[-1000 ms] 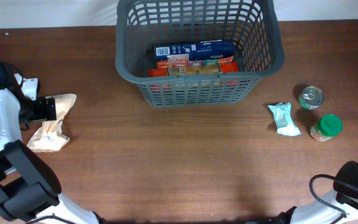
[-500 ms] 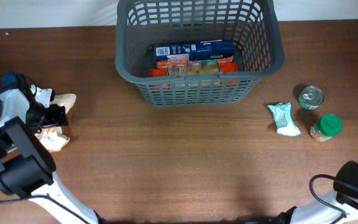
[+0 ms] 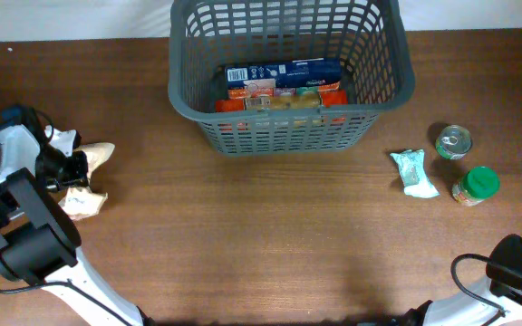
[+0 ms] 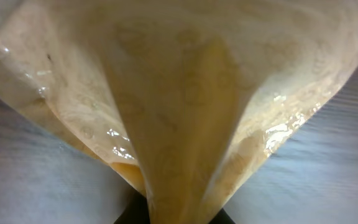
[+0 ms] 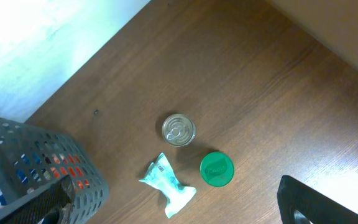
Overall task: Pack container
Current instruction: 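Move the left gripper to the cream snack bag and grasp it, then carry the snack bag into the basket and release it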
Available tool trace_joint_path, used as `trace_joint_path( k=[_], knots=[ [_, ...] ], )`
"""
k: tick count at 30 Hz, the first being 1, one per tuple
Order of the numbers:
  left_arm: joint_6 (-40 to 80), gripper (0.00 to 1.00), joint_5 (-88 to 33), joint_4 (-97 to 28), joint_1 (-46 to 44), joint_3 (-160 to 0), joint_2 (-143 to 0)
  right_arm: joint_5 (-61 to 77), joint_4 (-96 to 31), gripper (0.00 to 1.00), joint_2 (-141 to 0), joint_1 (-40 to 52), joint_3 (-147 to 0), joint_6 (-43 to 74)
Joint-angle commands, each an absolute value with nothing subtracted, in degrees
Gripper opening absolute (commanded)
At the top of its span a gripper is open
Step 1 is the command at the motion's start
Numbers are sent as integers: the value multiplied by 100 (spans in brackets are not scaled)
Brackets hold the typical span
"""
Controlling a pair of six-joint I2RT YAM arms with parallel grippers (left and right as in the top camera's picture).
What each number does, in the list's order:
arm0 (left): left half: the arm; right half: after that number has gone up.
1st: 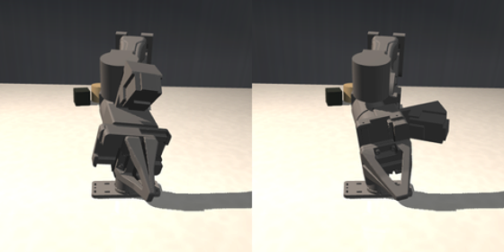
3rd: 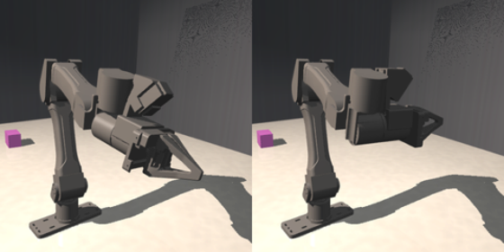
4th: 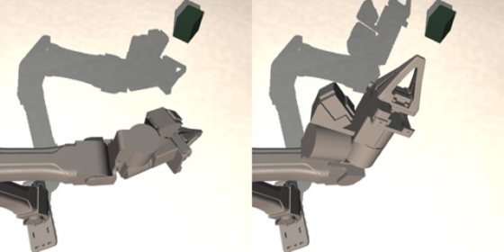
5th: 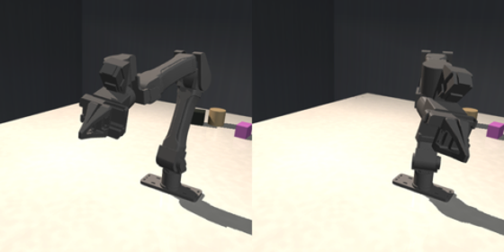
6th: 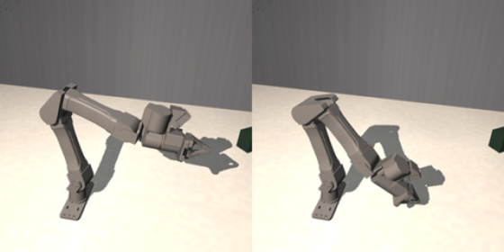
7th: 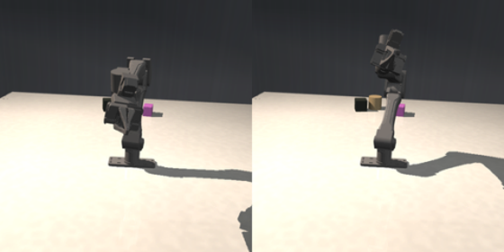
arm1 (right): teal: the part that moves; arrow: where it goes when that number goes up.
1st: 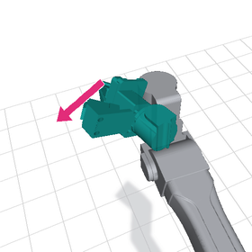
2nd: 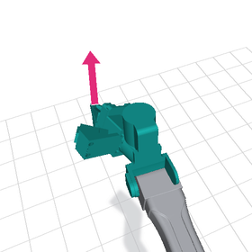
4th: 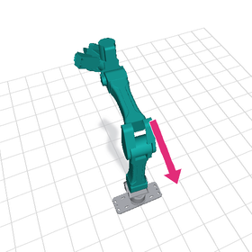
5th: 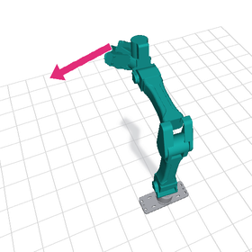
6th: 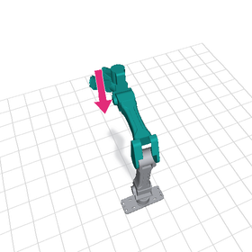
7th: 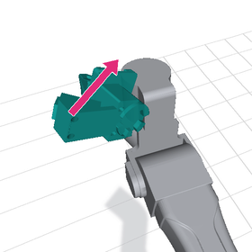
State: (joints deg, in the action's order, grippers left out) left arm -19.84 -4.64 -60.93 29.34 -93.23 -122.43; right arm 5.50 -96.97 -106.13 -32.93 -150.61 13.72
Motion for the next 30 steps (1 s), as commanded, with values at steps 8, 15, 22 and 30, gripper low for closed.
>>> trace_joint_path(
  k=[8, 15, 22, 30],
  knots=[
    [-1865, 2, -1247, -7231, 2333, -13406, -11535, 578, -9730, 99, -10626, -3308, -15054, 1417],
    [-2849, 2, -1623, -6820, 1063, -15417, -11054, 578, -9730, 99, -10626, -3308, -15054, 1420],
    [-4993, 2, -1520, -6646, -1013, -15721, -11015, 578, -9730, 99, -10626, -3308, -15054, 1417],
    [-5557, 2, -1404, -6556, -2383, -15463, -11843, 578, -9730, 99, -10626, -3308, -15054, 1420]
  ],
)
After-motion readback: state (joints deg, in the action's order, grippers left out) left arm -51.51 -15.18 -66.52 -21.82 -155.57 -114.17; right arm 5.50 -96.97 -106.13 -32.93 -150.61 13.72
